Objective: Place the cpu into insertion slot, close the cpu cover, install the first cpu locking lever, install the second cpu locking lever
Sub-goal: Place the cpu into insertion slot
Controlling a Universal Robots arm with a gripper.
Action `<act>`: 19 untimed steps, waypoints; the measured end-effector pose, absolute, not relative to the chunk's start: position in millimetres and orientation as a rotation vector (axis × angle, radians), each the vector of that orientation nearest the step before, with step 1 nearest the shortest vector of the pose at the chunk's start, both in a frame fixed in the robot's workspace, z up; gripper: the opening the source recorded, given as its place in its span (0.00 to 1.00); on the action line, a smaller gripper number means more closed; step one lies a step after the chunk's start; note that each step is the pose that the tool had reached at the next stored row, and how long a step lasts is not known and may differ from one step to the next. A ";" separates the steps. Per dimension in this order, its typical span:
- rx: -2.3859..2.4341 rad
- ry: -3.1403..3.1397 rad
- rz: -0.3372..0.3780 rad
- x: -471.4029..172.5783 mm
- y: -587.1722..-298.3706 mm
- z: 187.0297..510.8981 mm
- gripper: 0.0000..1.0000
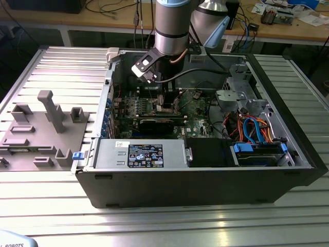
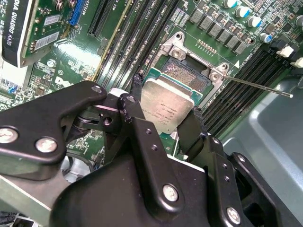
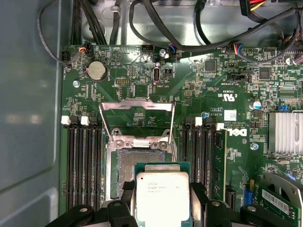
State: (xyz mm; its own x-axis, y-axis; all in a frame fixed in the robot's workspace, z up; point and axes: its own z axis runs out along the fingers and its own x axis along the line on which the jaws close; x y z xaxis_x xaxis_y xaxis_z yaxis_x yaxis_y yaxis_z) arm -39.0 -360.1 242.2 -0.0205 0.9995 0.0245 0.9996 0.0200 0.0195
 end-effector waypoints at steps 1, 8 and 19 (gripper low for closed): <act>-2.196 -2.241 -0.049 -39.0 -360.1 242.0 0.55; -2.196 -2.241 -0.049 -39.0 -360.1 240.7 0.55; -2.196 -2.241 -0.049 -39.0 -360.1 238.5 0.55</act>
